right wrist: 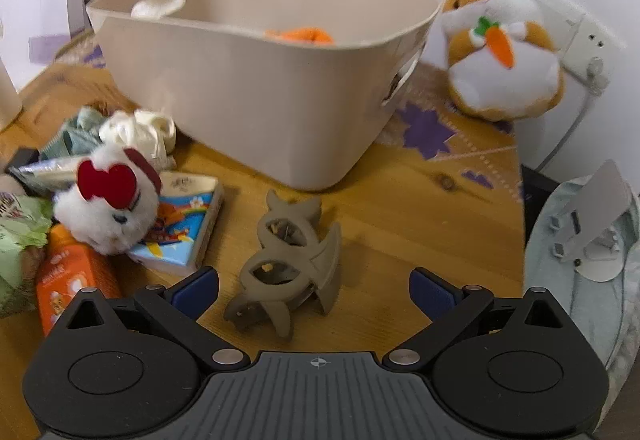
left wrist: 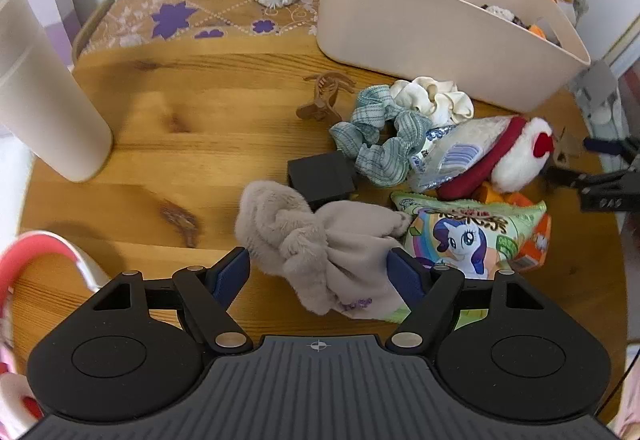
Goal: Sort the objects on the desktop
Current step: 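Grasp the grey sock with left tool while right tool grasps grey plastic toy, then lift both held items toward the beige basket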
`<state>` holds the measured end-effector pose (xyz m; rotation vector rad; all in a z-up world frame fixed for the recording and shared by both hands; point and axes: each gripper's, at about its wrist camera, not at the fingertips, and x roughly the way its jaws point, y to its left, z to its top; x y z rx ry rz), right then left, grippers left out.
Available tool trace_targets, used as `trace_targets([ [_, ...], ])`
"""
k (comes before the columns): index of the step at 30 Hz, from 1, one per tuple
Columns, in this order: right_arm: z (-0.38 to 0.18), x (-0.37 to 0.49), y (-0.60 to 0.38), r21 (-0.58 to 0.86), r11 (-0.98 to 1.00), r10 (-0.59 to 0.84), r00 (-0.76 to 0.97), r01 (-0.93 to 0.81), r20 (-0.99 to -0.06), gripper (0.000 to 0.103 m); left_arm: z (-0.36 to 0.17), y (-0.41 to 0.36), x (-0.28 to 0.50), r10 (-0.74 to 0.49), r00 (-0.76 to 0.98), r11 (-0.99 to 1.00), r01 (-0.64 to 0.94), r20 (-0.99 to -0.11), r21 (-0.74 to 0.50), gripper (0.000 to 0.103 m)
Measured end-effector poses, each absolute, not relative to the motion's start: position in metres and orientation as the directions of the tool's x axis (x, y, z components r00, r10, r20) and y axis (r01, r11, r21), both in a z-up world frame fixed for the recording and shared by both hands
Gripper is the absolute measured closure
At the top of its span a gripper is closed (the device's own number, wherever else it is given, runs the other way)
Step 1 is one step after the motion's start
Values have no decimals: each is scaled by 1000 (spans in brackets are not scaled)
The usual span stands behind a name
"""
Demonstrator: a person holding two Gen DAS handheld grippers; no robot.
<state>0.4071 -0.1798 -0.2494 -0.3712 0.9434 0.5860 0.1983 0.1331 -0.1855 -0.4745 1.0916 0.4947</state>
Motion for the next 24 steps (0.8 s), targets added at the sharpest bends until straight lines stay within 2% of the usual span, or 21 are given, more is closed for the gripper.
trace_targets([
  [9, -260, 411, -167, -108, 745, 280, 456, -658, -845, 2, -204, 144, 206, 108, 394, 721, -663, -913, -202, 23],
  [11, -259, 413, -167, -72, 750, 302, 437, -657, -848, 12, -206, 146, 206, 104, 405, 702, -677, -908, -222, 23],
  [13, -257, 413, -165, -59, 755, 311, 436, -654, -845, 17, -209, 148, 206, 90, 416, 691, -681, -905, -244, 26],
  [15, -257, 412, -165, -44, 755, 325, 431, -655, -842, 24, -210, 148, 205, 80, 423, 692, -675, -903, -255, 32],
  [20, -255, 413, -165, -23, 748, 347, 421, -663, -838, 51, -209, 144, 202, 92, 435, 712, -658, -896, -246, 44],
  [24, -252, 410, -166, -29, 737, 347, 414, -676, -842, 55, -205, 142, 200, 102, 448, 709, -659, -888, -251, 52],
])
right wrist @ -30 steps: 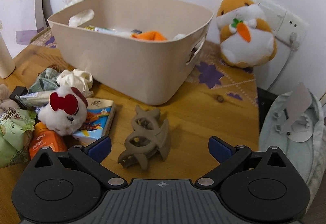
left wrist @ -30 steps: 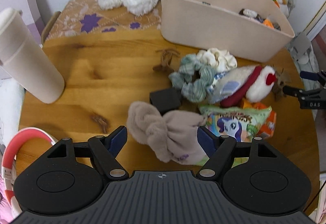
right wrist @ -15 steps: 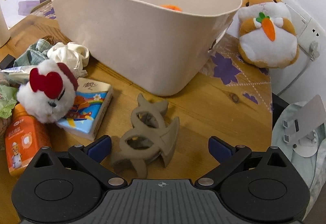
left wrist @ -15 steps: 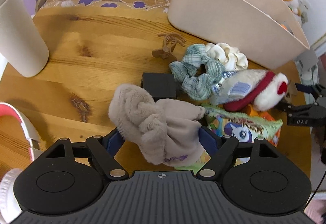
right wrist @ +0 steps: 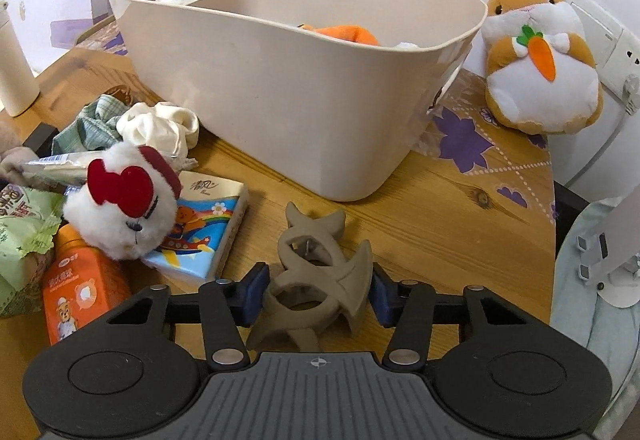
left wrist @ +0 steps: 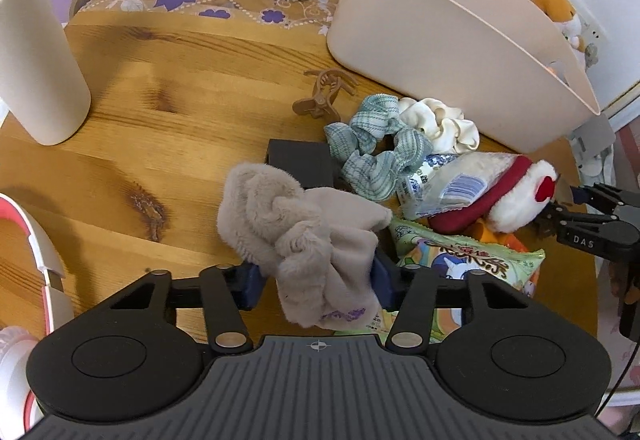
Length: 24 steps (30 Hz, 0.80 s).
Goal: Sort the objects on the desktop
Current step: 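Lift both held items toward the beige basket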
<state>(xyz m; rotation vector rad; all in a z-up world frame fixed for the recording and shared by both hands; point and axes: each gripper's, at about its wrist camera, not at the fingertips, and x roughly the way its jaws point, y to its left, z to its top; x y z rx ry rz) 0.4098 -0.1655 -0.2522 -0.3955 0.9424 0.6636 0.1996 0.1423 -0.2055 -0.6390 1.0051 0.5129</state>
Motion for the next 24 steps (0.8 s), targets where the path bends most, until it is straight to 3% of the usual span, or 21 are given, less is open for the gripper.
trace_targets([
  [14, -229, 403, -190, 21, 749, 393, 420, -662, -818, 57, -179, 130, 198, 102, 504, 751, -604, -858, -266, 55],
  [24, -191, 400, -205, 25, 747, 441, 467, -665, -766, 57, -136, 128, 216, 165, 585, 790, -560, -794, -249, 55],
])
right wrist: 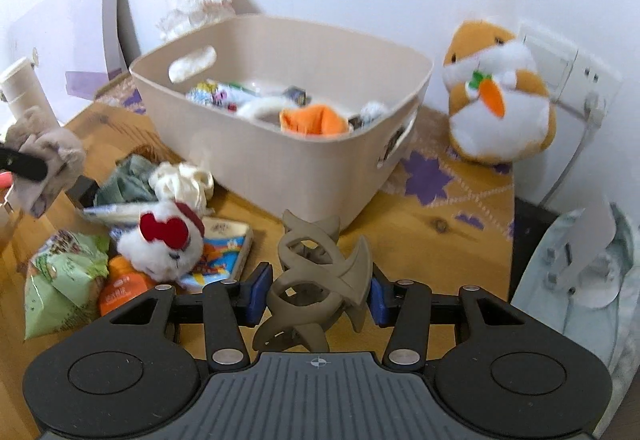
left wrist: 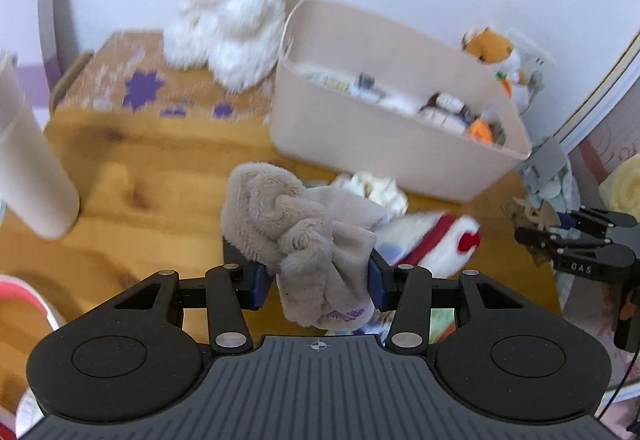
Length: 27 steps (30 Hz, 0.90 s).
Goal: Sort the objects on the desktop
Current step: 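Lift both held items toward the beige basket, then lower the grey sock and grey toy into the basket and open both tools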
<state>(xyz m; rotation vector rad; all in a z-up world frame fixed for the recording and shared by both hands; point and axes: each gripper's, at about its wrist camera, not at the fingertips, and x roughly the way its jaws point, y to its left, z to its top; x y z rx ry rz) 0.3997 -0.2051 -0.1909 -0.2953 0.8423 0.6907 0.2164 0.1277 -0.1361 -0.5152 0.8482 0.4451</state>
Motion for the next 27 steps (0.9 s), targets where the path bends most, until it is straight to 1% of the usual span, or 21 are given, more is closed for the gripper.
trace_targets([
  [6, -163, 408, -208, -14, 757, 449, 535, -654, -716, 57, -110, 131, 233, 185, 629, 827, -514, -755, -226, 55],
  [8, -152, 414, -209, -17, 764, 454, 557, -645, -695, 59, -102, 133, 241, 190, 642, 838, -500, -743, -217, 55],
  [11, -139, 420, -209, -24, 774, 458, 585, -633, -669, 60, -92, 135, 251, 195, 659, 853, -479, -726, -205, 55],
  [14, -131, 425, -210, -27, 785, 448, 597, -619, -666, 60, -83, 138, 261, 199, 678, 864, -462, -707, -201, 55],
  [16, -129, 425, -212, 1, 780, 470, 585, -626, -662, 62, -79, 140, 266, 194, 690, 867, -453, -697, -208, 55],
  [22, -124, 412, -211, -23, 763, 475, 584, -646, -659, 62, -74, 137, 276, 174, 706, 883, -421, -686, -210, 55],
  [27, -110, 411, -214, -20, 767, 487, 601, -642, -633, 62, -70, 136, 283, 166, 718, 888, -407, -676, -214, 55],
])
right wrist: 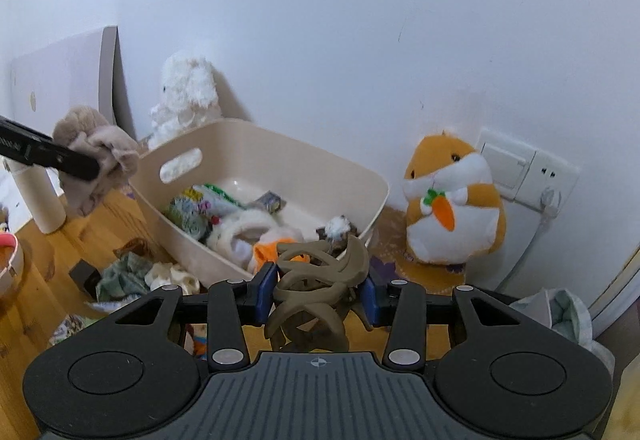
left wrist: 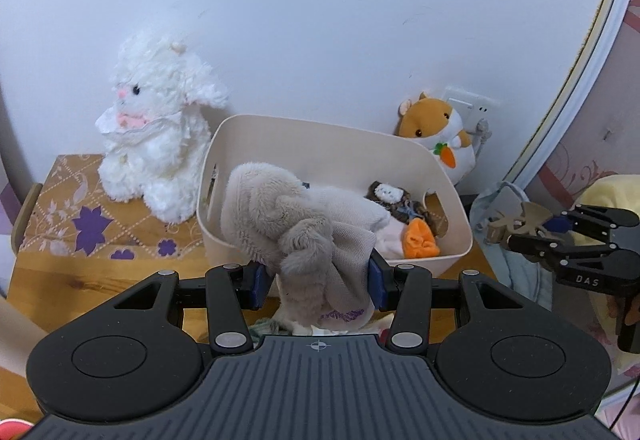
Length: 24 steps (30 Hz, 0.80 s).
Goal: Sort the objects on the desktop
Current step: 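Lower the grey sock and grey toy into the basket and open both tools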
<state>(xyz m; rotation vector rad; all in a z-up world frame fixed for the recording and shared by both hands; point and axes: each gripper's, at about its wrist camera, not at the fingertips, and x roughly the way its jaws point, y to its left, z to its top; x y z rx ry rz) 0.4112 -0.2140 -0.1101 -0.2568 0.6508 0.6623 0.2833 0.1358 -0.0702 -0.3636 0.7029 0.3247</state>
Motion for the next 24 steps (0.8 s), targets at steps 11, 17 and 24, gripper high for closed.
trace_targets([
  [11, -84, 437, -181, -24, 757, 538, 643, -653, -546, 62, -53, 146, 328, 213, 747, 899, -402, -630, -173, 55],
  [17, -89, 461, -147, -19, 758, 545, 648, -652, -532, 62, -57, 154, 362, 242, 738, 898, -417, -630, -143, 55],
  [24, -125, 488, -111, 2, 784, 494, 622, -621, -608, 62, -90, 162, 396, 260, 664, 871, -475, -701, -126, 55],
])
